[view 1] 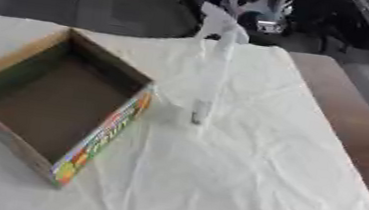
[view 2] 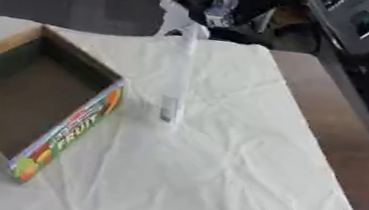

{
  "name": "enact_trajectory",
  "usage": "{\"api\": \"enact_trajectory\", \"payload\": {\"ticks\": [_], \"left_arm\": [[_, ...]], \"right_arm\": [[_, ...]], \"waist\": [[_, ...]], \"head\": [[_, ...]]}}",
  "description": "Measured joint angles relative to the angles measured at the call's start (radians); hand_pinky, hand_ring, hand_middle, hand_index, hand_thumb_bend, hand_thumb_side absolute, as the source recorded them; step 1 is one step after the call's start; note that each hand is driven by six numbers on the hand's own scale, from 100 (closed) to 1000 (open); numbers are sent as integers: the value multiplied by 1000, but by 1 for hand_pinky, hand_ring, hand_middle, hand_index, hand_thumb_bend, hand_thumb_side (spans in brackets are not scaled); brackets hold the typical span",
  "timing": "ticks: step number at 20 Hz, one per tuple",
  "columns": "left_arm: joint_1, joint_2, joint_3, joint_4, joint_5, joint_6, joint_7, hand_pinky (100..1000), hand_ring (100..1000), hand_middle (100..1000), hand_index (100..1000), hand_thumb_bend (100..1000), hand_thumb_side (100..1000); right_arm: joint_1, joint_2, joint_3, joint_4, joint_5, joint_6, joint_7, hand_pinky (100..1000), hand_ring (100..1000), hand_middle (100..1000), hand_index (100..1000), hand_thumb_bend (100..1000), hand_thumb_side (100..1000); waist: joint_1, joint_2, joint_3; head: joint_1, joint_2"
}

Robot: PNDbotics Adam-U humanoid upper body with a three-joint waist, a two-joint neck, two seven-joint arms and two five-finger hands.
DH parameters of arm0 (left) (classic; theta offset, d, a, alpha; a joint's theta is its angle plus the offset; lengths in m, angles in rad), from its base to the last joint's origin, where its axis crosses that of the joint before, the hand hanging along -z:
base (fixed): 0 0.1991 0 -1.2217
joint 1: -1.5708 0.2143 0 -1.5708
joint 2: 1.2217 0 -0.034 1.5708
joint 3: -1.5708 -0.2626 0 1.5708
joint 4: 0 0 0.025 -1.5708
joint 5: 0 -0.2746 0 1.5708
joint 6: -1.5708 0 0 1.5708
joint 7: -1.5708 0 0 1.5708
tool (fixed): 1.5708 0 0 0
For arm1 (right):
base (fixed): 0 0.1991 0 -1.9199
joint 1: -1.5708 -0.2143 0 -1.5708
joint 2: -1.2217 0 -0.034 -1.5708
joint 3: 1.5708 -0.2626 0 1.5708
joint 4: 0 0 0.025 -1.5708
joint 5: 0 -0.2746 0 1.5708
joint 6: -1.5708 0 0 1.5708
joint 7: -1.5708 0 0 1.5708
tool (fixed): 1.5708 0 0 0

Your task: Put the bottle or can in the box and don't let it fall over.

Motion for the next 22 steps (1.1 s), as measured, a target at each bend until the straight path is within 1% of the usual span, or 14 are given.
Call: {"api": "enact_trajectory", "payload": {"ticks": [8,13,20,22], "left_arm": [[0,0,0,0,-4,3,-3,955,620,723,614,169,871],[0,0,-1,0,-9,6,-5,955,620,723,614,168,871],[0,0,-1,0,-10,9,-6,956,619,723,613,168,872],[0,-1,-3,0,-10,9,-6,956,619,723,613,168,872]], "right_arm": [[-1,1,15,15,9,12,1,887,822,861,916,254,461],[-6,8,24,15,-12,30,13,887,817,858,917,242,463],[-8,8,25,18,-19,49,15,884,817,853,912,259,469],[-8,8,28,19,-15,49,15,880,810,838,906,265,471]], "waist": [[-1,5,3],[-3,9,3],[-6,13,3],[-6,13,5]], "head": [[0,0],[2,0],[6,0],[7,0]]}}
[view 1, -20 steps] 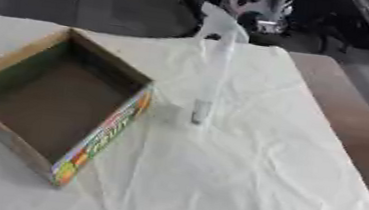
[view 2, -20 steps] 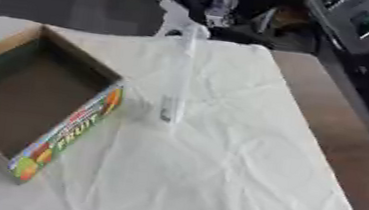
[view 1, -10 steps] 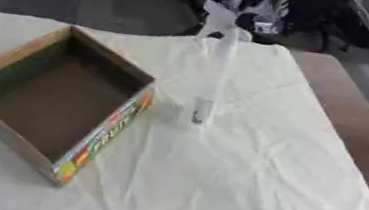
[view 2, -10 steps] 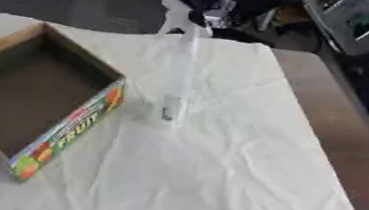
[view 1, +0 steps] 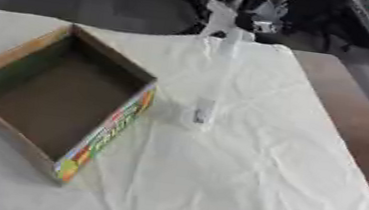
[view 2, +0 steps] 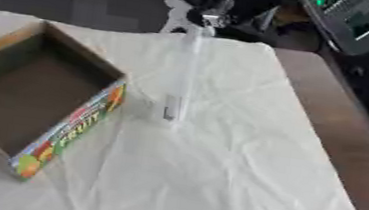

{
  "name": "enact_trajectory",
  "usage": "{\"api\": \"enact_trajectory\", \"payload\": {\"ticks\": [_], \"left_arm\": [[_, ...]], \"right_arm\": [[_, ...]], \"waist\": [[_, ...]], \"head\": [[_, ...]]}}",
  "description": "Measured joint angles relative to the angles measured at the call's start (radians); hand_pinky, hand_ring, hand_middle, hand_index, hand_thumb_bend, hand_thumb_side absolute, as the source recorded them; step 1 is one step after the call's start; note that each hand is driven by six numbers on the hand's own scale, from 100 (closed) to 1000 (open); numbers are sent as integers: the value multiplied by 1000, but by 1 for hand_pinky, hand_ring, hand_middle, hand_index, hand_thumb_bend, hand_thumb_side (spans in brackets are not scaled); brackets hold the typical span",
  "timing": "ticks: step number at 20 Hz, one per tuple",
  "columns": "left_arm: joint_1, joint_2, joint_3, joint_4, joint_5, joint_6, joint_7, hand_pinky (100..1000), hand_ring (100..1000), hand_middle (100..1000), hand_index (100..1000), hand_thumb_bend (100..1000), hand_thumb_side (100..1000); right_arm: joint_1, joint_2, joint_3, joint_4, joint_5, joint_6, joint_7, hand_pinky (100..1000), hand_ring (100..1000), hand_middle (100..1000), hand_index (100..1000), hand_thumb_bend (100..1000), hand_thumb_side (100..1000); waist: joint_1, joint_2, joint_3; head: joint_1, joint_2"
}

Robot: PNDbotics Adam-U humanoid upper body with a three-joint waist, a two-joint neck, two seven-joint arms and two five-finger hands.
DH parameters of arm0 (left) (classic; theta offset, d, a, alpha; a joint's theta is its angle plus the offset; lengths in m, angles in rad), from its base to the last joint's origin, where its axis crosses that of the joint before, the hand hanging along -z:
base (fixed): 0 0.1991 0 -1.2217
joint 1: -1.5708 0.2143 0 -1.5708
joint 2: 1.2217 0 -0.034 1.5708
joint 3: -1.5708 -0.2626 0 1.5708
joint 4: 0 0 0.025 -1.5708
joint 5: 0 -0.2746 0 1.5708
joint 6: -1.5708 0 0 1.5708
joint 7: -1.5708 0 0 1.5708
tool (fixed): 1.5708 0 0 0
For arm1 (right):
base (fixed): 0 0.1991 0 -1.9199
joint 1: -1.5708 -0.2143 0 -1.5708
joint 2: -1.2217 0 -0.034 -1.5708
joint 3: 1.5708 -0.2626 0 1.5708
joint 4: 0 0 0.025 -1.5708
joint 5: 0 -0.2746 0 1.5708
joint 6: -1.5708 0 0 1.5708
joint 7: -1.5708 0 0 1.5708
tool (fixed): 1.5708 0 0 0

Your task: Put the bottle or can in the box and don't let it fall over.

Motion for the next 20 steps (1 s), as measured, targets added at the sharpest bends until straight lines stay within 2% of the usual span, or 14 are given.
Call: {"api": "enact_trajectory", "payload": {"ticks": [13,20], "left_arm": [[0,0,-4,0,-2,2,-2,957,620,724,614,169,872],[0,0,-4,0,-2,4,-5,958,620,725,614,169,873]], "right_arm": [[0,9,19,21,42,-8,16,869,780,802,868,280,467],[-2,13,21,28,46,-8,14,847,727,758,821,262,448]], "waist": [[0,2,-4],[3,2,-8]], "head": [[0,0],[0,0]]}}
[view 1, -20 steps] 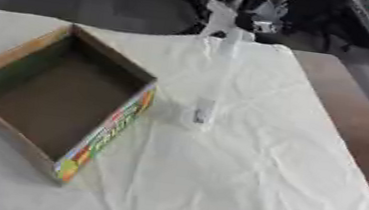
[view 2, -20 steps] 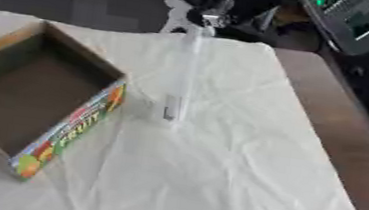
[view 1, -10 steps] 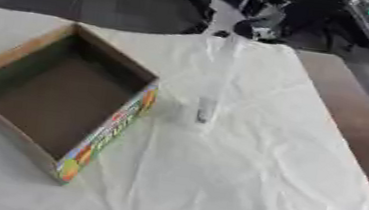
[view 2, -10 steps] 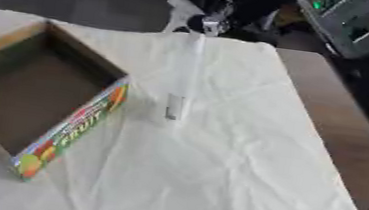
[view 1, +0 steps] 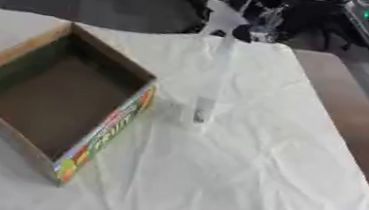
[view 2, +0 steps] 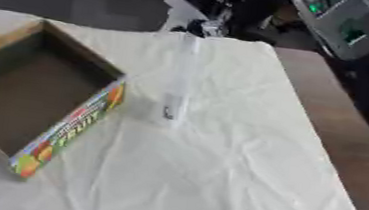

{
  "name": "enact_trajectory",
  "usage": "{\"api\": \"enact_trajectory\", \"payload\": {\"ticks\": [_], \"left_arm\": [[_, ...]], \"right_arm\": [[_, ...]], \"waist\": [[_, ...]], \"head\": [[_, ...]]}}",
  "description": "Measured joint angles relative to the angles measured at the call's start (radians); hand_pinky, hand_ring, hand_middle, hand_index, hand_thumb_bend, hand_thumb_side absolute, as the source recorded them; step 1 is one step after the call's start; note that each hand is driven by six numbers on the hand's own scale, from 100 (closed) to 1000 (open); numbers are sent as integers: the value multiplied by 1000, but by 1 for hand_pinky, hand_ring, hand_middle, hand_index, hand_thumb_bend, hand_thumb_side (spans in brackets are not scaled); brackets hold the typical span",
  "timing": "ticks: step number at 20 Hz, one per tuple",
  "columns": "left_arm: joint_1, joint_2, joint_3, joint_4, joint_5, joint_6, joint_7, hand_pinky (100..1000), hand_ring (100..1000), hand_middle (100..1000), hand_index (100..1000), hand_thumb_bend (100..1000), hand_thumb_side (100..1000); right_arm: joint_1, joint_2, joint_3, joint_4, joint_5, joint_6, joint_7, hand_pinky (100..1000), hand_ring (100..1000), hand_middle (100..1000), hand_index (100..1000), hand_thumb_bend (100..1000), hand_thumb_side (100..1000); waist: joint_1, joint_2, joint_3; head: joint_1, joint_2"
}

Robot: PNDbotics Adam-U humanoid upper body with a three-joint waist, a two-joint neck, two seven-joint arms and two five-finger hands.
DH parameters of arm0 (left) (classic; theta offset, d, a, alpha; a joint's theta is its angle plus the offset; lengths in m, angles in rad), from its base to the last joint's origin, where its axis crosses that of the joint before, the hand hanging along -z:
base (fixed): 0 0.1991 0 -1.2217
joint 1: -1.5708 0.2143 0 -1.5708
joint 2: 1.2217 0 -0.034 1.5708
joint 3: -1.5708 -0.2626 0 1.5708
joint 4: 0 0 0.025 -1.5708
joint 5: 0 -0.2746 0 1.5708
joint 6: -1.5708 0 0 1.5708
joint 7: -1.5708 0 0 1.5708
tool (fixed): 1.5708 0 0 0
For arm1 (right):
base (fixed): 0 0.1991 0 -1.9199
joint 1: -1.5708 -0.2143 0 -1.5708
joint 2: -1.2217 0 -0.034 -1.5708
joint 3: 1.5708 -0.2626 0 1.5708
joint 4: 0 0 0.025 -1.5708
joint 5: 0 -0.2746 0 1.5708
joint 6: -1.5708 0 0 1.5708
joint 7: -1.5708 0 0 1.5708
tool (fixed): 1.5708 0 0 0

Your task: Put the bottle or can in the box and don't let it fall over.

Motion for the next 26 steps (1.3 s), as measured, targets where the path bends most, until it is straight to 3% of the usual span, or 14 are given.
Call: {"api": "enact_trajectory", "payload": {"ticks": [8,16,26], "left_arm": [[0,0,0,0,0,0,-1,958,620,725,614,169,873],[0,-1,0,0,0,3,-5,959,620,725,614,169,874],[0,-8,0,0,-6,4,-7,961,620,725,613,169,878]], "right_arm": [[-1,6,0,2,2,4,-13,823,657,780,782,277,419],[-5,16,2,10,5,12,-15,821,684,799,801,288,450],[-21,31,11,21,5,33,-23,798,629,769,766,250,411]], "waist": [[0,0,-4],[0,0,3],[-6,2,11]], "head": [[0,0],[0,0],[0,0]]}}
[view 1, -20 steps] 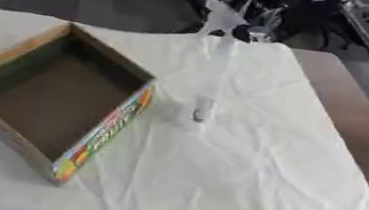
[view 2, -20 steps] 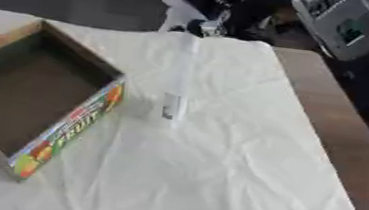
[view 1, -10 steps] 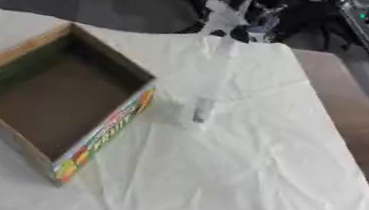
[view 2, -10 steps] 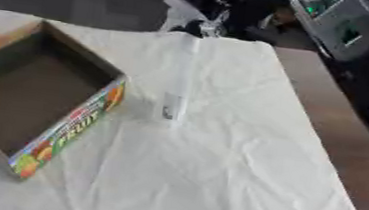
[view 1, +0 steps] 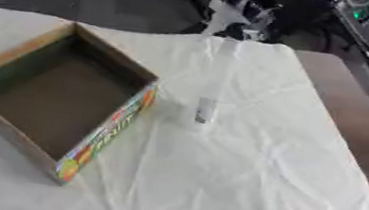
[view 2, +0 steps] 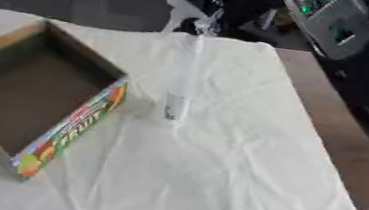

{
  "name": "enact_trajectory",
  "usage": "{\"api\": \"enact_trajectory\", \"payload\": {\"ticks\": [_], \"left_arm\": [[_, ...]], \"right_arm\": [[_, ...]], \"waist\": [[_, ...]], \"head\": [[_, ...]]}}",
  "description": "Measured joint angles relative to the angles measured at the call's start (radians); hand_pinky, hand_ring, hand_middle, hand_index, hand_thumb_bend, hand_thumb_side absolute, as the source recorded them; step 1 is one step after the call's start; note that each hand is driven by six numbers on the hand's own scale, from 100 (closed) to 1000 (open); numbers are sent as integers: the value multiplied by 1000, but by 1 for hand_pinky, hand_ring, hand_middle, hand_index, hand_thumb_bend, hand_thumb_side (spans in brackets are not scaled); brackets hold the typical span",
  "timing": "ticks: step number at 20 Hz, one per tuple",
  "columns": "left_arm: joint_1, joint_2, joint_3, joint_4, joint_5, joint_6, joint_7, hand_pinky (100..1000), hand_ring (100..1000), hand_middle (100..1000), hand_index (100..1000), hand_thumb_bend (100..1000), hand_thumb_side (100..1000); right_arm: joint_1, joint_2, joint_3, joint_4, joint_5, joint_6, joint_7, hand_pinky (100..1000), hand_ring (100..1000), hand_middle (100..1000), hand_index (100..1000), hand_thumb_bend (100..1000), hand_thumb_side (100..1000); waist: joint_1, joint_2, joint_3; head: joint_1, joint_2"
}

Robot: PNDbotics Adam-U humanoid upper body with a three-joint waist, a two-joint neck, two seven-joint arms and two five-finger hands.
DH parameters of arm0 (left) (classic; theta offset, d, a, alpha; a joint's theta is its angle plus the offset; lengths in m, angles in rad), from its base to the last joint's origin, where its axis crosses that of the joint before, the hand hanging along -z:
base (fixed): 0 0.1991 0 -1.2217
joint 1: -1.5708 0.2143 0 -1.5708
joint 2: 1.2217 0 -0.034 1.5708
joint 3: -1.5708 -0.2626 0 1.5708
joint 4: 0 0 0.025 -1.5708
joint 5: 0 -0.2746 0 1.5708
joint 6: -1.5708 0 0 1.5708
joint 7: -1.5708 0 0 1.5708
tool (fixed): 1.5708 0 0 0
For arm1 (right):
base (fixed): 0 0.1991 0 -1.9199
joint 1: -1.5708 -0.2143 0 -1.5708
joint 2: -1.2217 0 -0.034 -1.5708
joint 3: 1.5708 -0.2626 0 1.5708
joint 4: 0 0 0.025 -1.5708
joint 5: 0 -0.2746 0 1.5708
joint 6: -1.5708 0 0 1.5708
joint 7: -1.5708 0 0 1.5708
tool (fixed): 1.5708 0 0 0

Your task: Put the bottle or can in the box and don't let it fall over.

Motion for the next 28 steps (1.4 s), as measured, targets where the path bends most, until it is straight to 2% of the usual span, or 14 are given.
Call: {"api": "enact_trajectory", "payload": {"ticks": [6,11,22,28], "left_arm": [[0,0,0,0,-3,3,-3,962,620,726,613,170,881],[0,0,0,0,-5,4,-4,963,620,725,613,170,881],[0,0,0,1,-6,7,-7,964,619,726,612,171,883],[0,0,0,1,-8,8,-8,965,619,726,613,171,884]], "right_arm": [[0,1,1,0,0,12,-14,783,588,737,728,192,348],[0,1,2,0,-1,18,-21,780,564,724,709,157,261],[6,6,1,-3,-16,23,-32,768,524,691,675,132,208],[10,6,1,-13,-22,28,-46,766,486,644,636,109,167]], "waist": [[-2,1,2],[-4,1,4],[-6,3,5],[-7,4,6]], "head": [[1,0],[2,0],[6,0],[6,0]]}}
